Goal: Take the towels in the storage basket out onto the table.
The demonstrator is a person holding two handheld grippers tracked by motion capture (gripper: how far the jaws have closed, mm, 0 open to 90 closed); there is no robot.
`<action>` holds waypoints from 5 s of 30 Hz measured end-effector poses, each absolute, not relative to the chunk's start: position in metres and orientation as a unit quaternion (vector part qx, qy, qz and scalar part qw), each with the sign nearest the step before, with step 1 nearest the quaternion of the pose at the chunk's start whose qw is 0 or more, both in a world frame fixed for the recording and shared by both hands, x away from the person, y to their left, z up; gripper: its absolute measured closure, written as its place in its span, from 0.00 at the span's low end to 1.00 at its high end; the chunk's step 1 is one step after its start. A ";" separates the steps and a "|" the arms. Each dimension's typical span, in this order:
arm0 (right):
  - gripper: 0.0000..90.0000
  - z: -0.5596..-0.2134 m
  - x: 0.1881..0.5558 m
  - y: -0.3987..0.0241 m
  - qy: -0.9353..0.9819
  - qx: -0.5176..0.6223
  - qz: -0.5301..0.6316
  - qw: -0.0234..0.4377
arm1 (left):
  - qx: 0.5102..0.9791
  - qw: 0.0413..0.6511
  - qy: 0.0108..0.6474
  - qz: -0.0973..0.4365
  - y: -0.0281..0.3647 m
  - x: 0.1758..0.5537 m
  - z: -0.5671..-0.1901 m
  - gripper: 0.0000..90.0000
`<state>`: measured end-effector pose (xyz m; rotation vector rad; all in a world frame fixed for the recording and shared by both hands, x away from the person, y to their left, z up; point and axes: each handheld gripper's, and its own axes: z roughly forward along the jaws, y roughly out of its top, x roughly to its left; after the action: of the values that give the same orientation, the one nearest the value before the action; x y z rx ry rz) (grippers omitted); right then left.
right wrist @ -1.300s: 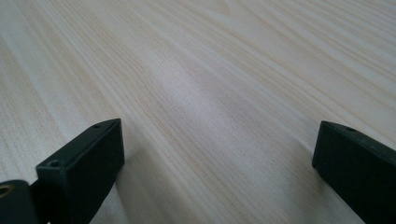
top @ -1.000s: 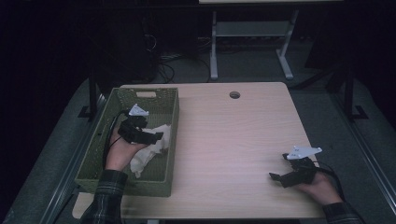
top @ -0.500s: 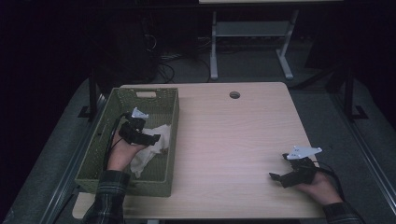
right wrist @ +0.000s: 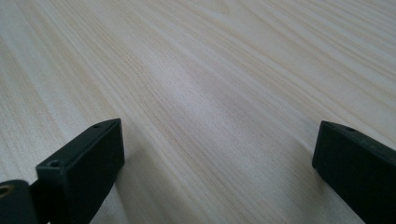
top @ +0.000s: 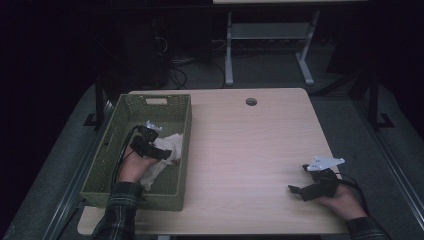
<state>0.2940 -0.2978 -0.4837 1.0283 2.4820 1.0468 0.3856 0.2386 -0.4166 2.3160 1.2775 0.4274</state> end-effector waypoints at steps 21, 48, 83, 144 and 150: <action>0.02 -0.484 0.294 -0.298 0.854 0.353 0.360 0.129 | 0.858 0.161 0.475 0.110 0.237 0.390 -0.440 0.16; 0.02 -0.484 0.294 -0.298 0.854 0.353 0.360 0.129 | 0.833 0.231 0.491 0.105 0.247 0.377 -0.400 0.82; 0.02 -0.484 0.294 -0.298 0.854 0.353 0.360 0.129 | 0.764 0.413 0.463 0.178 0.268 0.340 -0.328 0.84; 0.02 -0.484 0.294 -0.298 0.854 0.353 0.360 0.129 | 0.800 0.532 0.262 0.093 0.080 0.331 -0.290 0.84; 0.02 -0.484 0.294 -0.298 0.854 0.353 0.360 0.129 | 0.813 0.515 0.259 0.078 0.059 0.331 -0.317 0.84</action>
<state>0.2943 -0.2979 -0.4836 1.0263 2.4824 1.0472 0.3311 0.0591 -0.3167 1.9547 0.6226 0.1885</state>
